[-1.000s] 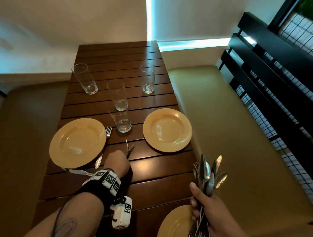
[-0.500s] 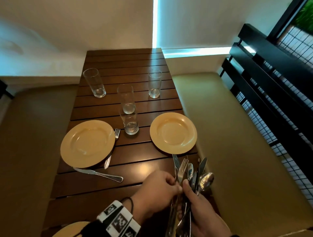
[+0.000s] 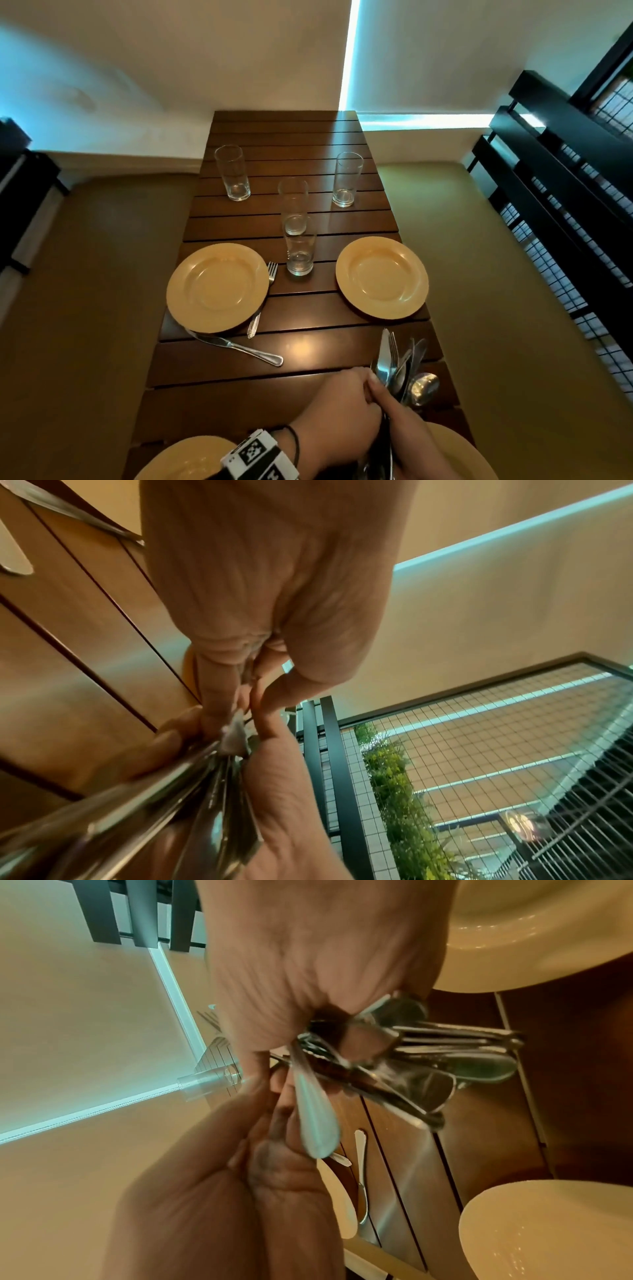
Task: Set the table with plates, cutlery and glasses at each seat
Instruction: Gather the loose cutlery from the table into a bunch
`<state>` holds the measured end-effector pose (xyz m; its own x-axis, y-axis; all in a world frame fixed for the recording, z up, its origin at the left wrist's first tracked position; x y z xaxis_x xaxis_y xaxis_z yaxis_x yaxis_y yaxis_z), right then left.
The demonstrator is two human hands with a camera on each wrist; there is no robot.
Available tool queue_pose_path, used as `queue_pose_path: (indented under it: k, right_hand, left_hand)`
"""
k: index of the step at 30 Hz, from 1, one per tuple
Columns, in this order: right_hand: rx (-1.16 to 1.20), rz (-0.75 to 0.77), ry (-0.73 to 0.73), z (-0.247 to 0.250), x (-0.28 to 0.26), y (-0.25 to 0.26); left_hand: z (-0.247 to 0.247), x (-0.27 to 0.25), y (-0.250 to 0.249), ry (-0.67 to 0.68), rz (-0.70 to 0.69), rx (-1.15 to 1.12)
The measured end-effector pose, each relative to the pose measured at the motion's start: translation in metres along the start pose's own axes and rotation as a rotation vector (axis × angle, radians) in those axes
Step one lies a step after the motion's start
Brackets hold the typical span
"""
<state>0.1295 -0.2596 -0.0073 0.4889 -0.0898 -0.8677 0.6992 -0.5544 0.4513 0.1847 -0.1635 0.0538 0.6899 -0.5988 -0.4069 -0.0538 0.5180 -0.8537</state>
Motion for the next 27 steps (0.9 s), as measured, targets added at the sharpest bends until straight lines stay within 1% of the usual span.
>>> queue_pose_path:
  k: [3,5,6,8,10,12,15,17,18,21,22,25,27]
  right_hand:
    - [-0.031,0.016,-0.03,-0.004,-0.002,-0.001]
    - [-0.083,0.03,-0.092,-0.003,-0.003,-0.001]
    - [-0.109,0.019,-0.125,0.0,-0.001,-0.001]
    - [-0.086,-0.035,-0.166,0.002,-0.001,-0.004]
    - [-0.056,-0.075,-0.192,0.004,-0.001,-0.009]
    - [-0.043,-0.091,-0.214,0.007,-0.003,-0.011]
    - [-0.055,-0.104,-0.241,0.011,-0.007,-0.014]
    - [-0.061,-0.114,-0.275,0.014,-0.011,-0.014]
    - [-0.065,-0.122,-0.294,0.015,-0.014,-0.013]
    - [-0.081,-0.124,-0.31,0.015,-0.023,-0.009]
    - [-0.084,-0.119,-0.313,0.015,-0.025,-0.007]
    - [-0.086,-0.115,-0.324,0.015,-0.031,-0.003]
    - [-0.075,-0.113,-0.328,0.016,-0.031,-0.002]
  left_hand:
    - [0.011,-0.009,0.012,-0.053,0.017,-0.132]
    - [0.021,-0.013,0.018,-0.092,0.034,-0.209]
    - [0.029,-0.012,0.023,-0.135,0.04,-0.194]
    - [0.048,-0.007,0.042,-0.221,0.088,-0.11]
    - [0.07,-0.001,0.071,-0.323,0.192,-0.152]
    - [0.095,0.003,0.106,-0.418,0.335,-0.159]
    - [0.129,0.009,0.165,-0.505,0.516,-0.044]
    - [0.144,0.018,0.202,-0.522,0.581,0.055]
    - [0.15,0.02,0.208,-0.53,0.601,0.067]
    - [0.158,0.021,0.207,-0.566,0.653,-0.055]
    - [0.158,0.022,0.205,-0.565,0.662,-0.091]
    - [0.153,0.026,0.204,-0.508,0.691,-0.154]
    - [0.151,0.024,0.207,-0.524,0.722,-0.215]
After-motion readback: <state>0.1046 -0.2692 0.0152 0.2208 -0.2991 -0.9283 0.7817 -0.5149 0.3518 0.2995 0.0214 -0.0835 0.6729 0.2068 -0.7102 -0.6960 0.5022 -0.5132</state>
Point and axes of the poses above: each hand's wrist, its own x-axis towards the middle knuckle, its own z-axis out of the back of the hand, y = z × x, the point moved 6 cm from there along x, towards the middle knuckle, and after that the axes turned 7 degrees about -z, right-handed, at the moved point
